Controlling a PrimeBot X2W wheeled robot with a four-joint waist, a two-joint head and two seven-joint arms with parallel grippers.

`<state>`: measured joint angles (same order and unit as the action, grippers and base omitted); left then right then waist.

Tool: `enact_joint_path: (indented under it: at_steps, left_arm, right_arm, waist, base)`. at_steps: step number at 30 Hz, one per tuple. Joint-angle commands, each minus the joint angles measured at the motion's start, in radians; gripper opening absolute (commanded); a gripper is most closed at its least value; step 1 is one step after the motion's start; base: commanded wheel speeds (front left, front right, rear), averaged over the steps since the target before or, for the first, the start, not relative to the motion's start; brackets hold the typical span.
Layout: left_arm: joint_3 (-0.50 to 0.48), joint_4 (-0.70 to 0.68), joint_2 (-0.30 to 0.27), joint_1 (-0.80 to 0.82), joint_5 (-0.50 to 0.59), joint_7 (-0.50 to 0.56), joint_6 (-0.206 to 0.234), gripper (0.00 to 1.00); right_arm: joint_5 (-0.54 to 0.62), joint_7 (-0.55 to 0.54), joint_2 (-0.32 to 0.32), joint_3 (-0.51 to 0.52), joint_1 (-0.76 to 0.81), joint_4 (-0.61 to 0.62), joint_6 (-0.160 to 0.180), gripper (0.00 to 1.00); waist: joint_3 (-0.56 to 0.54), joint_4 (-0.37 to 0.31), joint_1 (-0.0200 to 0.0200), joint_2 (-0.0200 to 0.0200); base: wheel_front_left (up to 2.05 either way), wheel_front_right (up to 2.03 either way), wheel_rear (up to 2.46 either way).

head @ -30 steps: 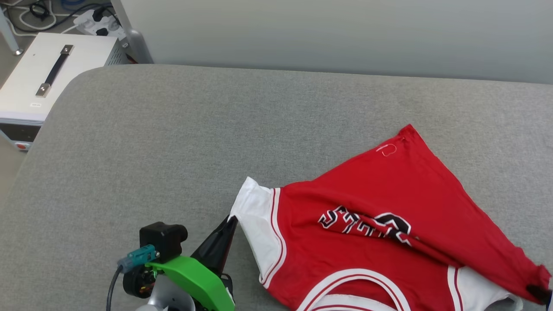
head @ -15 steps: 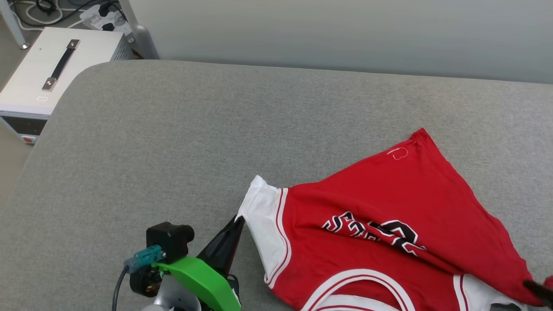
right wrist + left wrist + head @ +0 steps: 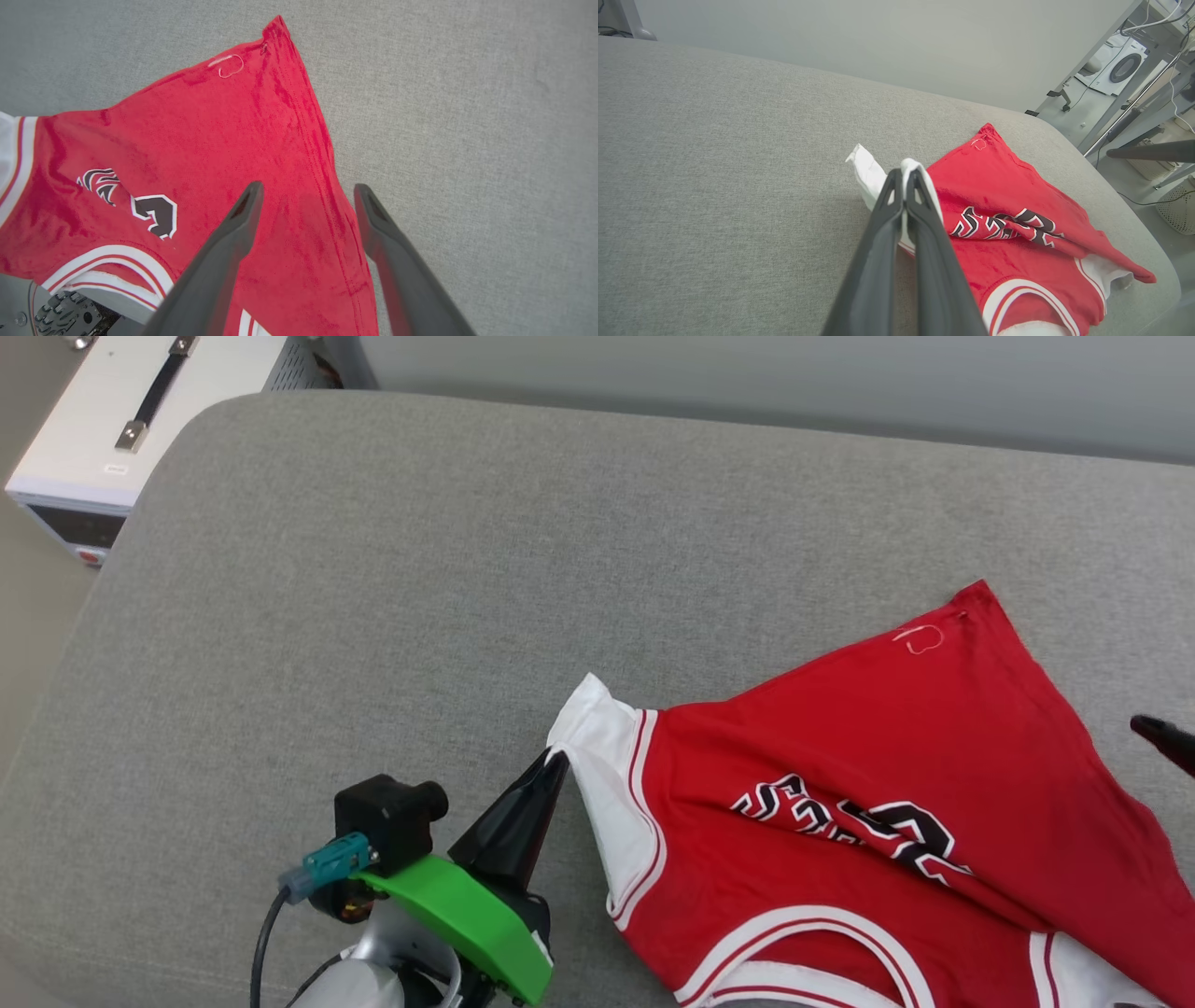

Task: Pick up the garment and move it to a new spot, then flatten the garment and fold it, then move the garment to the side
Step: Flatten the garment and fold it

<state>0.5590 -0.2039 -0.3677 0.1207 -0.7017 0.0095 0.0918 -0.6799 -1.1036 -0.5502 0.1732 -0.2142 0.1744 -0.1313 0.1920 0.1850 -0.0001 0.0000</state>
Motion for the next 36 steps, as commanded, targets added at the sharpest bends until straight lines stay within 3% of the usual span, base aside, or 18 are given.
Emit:
enact_joint_path:
  at_steps: [1, 14, 24, 33, 34, 36]
  left_arm:
    - [0.005, -0.005, 0.009, 0.025, 0.014, -0.003, -0.007, 0.00]
    - [0.050, 0.011, 0.062, 0.107, 0.031, -0.023, -0.046, 0.00]
    - [0.065, 0.031, 0.079, 0.121, 0.030, -0.035, -0.055, 0.00]
    - [0.075, 0.048, 0.091, 0.130, 0.027, -0.045, -0.063, 0.00]
    - [0.075, 0.050, 0.093, 0.133, 0.027, -0.047, -0.063, 0.00]
    - [0.074, 0.054, 0.095, 0.137, 0.026, -0.049, -0.063, 0.00]
  right_arm:
    - [0.009, -0.017, -0.008, -0.018, -0.047, -0.002, 0.001, 1.00]
    - [0.095, -0.116, -0.057, -0.170, -0.372, -0.192, 0.001, 1.00]
    - [0.127, -0.122, -0.107, -0.231, -0.426, -0.312, 0.001, 1.00]
    - [0.102, -0.154, -0.128, -0.271, -0.389, -0.334, 0.001, 1.00]
    - [0.099, -0.163, -0.129, -0.274, -0.382, -0.332, 0.001, 0.70]
    - [0.098, -0.169, -0.131, -0.274, -0.373, -0.327, 0.001, 0.00]
  waist:
    - [0.069, 0.050, 0.0001, 0.0000]
    - [0.238, 0.197, 0.0001, 0.0000]
    - [0.274, 0.249, 0.0001, 0.0000]
    - [0.296, 0.266, 0.0001, 0.0000]
    - [0.298, 0.266, 0.0001, 0.0000]
    - [0.300, 0.268, 0.0001, 0.0000]
  base:
    - [0.00, 0.00, 0.00]
    - [0.00, 0.00, 0.00]
    - [0.00, 0.00, 0.00]
    - [0.00, 0.00, 0.00]
    - [0.00, 0.00, 0.00]
    - [0.00, 0.00, 0.00]
